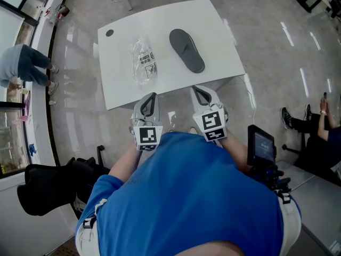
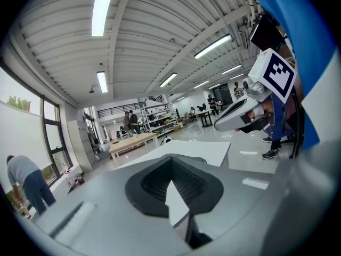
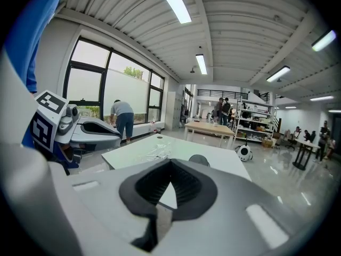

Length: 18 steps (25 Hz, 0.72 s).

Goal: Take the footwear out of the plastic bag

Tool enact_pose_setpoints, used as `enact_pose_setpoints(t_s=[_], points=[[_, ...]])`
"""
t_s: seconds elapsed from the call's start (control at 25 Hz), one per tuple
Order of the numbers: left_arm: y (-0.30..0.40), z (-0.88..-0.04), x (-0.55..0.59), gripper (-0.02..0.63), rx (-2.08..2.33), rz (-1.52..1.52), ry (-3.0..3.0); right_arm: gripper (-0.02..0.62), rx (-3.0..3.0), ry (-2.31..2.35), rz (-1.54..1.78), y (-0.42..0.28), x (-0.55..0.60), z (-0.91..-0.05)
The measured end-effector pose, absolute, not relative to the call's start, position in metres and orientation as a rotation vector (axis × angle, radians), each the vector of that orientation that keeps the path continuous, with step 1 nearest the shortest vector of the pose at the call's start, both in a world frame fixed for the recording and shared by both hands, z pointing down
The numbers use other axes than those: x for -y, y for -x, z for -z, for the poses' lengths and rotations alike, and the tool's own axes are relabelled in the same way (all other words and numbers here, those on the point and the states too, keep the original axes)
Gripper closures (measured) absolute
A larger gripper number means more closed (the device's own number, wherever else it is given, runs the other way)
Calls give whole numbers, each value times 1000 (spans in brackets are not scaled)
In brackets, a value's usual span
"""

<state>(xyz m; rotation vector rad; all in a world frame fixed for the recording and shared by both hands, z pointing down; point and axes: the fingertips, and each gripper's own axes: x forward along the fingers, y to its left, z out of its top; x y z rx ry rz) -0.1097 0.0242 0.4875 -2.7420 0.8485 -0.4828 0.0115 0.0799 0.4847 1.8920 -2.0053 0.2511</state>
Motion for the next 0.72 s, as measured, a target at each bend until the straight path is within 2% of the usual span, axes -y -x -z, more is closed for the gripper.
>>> enact_pose_setpoints(t_s=[0.72], points=[[105, -487, -36, 599, -790, 412, 2715, 592, 1999, -1883, -229, -7, -82, -485]])
